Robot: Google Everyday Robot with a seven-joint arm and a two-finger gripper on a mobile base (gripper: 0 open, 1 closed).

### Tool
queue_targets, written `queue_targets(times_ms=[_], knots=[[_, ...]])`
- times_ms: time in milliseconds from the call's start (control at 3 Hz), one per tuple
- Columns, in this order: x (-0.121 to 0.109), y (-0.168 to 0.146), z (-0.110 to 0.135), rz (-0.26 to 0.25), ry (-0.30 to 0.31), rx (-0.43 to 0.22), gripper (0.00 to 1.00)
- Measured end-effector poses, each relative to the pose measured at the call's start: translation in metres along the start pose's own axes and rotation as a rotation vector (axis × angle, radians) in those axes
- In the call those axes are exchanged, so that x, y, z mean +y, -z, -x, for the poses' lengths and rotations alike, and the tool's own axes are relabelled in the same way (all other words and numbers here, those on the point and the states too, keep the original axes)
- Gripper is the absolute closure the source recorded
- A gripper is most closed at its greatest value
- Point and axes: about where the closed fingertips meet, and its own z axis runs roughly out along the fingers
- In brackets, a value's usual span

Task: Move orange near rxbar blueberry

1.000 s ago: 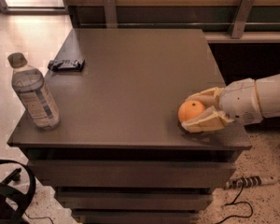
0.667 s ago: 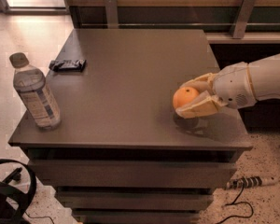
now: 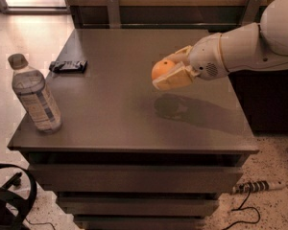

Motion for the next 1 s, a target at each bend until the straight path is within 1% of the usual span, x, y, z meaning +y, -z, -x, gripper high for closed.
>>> queue_targets(times_ms=[333, 667, 1000], knots=[[-0.031, -0.027, 0.027, -0.057, -0.015, -0.011, 1.0], [-0.055, -0.057, 0.048, -0.1, -0.012, -0.047, 1.0], [-0.068, -0.097, 0.065, -0.106, 0.004, -0.05, 1.0]])
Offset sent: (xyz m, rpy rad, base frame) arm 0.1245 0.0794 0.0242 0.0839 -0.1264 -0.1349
